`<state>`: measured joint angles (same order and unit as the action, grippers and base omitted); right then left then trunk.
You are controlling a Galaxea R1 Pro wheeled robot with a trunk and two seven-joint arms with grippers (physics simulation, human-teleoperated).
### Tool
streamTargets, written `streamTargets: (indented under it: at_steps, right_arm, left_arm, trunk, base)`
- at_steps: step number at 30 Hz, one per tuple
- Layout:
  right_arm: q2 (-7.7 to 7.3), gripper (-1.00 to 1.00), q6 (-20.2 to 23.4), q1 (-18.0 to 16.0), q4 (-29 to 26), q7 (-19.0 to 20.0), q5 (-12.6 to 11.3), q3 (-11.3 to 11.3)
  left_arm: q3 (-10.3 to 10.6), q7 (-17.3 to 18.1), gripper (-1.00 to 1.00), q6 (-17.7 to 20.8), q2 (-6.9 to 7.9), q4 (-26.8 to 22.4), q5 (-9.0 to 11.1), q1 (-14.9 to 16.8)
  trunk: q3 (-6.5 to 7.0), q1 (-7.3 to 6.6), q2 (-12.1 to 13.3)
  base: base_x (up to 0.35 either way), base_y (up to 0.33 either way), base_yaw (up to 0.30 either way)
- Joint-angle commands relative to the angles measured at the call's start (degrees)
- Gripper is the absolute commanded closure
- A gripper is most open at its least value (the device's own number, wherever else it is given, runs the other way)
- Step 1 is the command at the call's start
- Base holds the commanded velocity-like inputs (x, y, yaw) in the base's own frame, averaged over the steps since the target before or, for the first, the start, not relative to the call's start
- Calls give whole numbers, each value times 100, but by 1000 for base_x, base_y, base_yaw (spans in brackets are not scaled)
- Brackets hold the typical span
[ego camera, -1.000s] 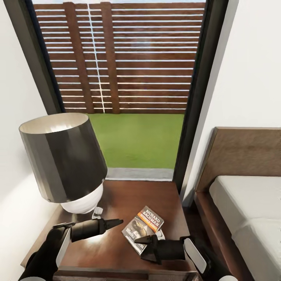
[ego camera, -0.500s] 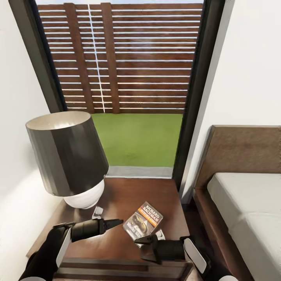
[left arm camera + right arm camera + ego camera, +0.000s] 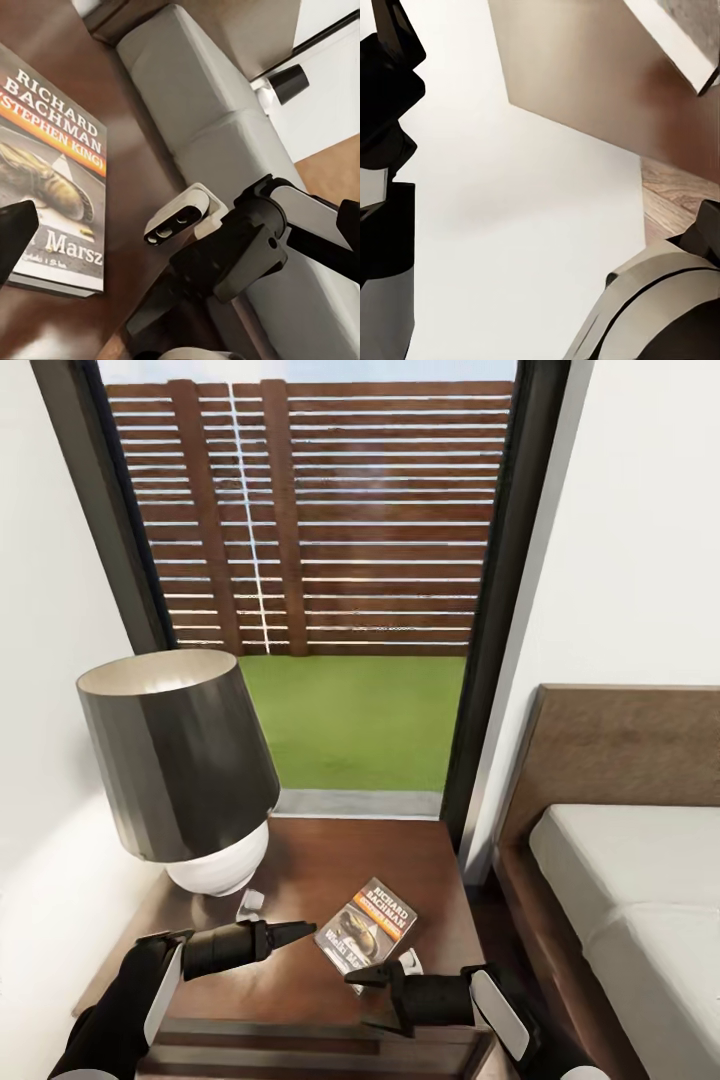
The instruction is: In the bedroom, move the book from the bed onto either nightstand, and place the two sandals side by side next to the bed.
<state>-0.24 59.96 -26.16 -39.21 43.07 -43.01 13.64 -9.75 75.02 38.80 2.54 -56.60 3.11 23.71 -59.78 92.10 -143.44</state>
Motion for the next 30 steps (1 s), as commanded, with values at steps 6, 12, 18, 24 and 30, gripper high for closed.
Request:
streamTargets:
  at_steps: [6, 12, 18, 24, 30]
  right_arm:
    - [-3, -100, 4, -4, 1, 44, 38, 10]
    - [-3, -100, 4, -4, 1, 44, 38, 8]
    - [-3, -100, 4, -4, 1, 37, 38, 7]
    - [-3, -100, 4, -4, 1, 35, 38, 7]
    - [-3, -100, 4, -4, 3, 35, 38, 7]
  left_arm:
    - [3, 13, -100, 58, 1, 0, 14, 2]
    - [6, 13, -100, 58, 1, 0, 13, 2]
    - [7, 18, -100, 58, 1, 0, 14, 2]
    - [8, 21, -100, 58, 1, -3, 14, 2]
    - [8, 15, -100, 58, -23, 0, 8, 2]
  trunk:
    - [128, -16, 6]
    - [261, -32, 14]
    - [386, -86, 100]
    - [494, -218, 341]
    - [601, -350, 581]
  base:
    - [0, 0, 0]
    - [0, 0, 0]
    - [0, 0, 0]
    - [0, 0, 0]
    - [0, 0, 0]
